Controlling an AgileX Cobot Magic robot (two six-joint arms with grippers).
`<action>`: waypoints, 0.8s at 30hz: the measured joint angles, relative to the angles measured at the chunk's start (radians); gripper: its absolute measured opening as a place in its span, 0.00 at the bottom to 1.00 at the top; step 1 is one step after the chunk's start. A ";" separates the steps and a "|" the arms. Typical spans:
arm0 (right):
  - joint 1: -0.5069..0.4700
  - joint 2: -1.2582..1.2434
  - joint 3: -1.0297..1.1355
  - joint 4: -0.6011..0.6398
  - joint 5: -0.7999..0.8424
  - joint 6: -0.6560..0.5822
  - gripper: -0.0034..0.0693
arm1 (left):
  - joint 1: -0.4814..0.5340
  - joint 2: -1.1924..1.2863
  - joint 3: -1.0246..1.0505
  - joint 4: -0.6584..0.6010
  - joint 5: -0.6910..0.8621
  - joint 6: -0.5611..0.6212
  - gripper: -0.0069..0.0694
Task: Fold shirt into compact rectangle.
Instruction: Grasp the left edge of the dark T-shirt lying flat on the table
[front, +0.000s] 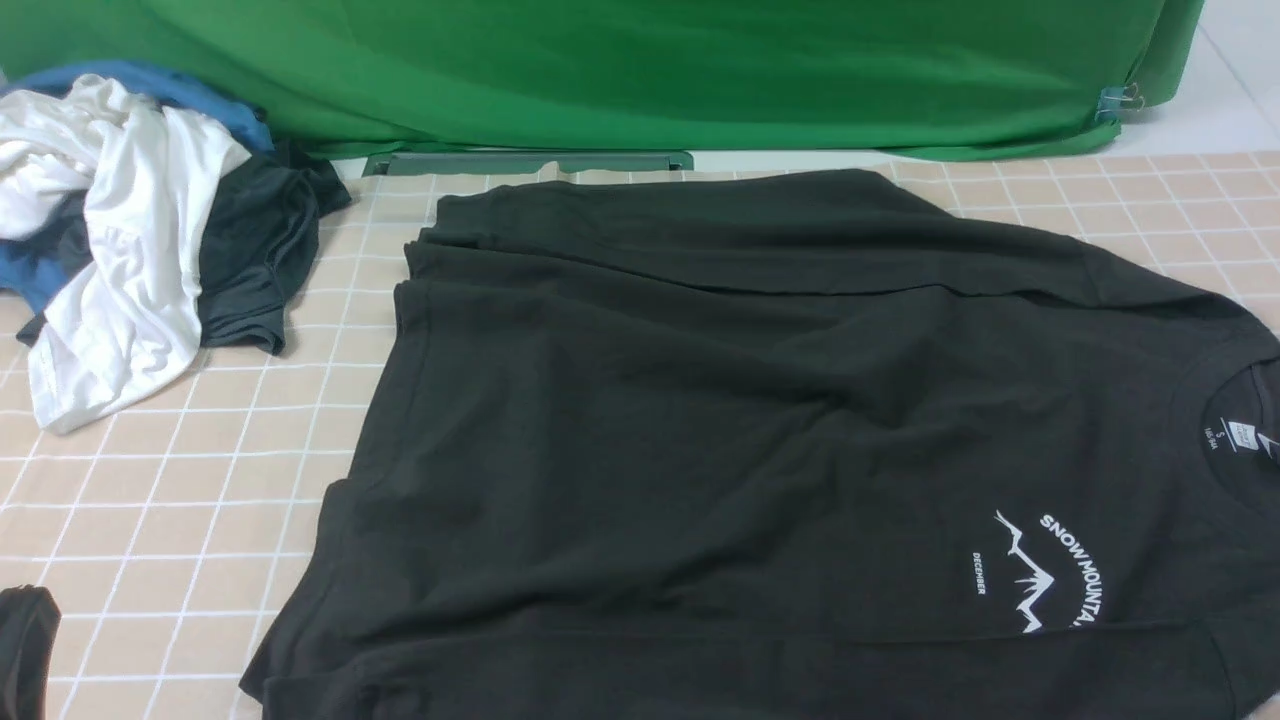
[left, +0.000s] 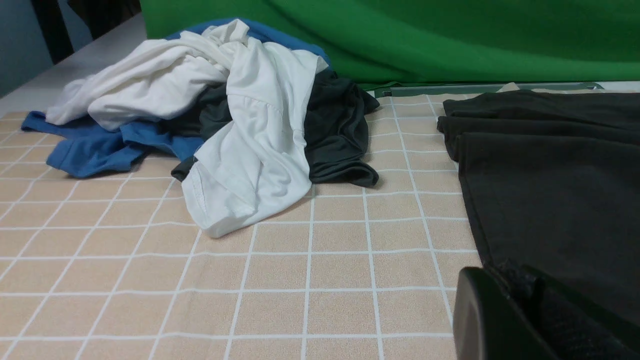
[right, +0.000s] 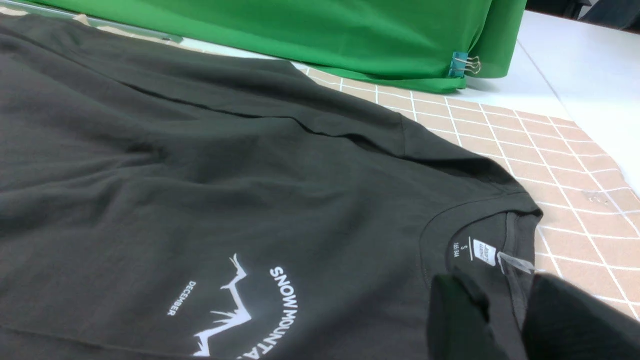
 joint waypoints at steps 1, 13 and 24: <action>0.000 0.000 0.000 0.000 0.000 0.000 0.39 | 0.000 0.000 0.000 0.000 0.000 0.000 0.12; 0.000 0.000 0.000 0.000 0.000 0.000 0.39 | 0.000 0.000 0.000 0.000 0.000 0.000 0.12; 0.000 0.000 0.000 0.000 0.001 0.000 0.39 | 0.000 0.000 0.001 -0.016 -0.071 -0.001 0.12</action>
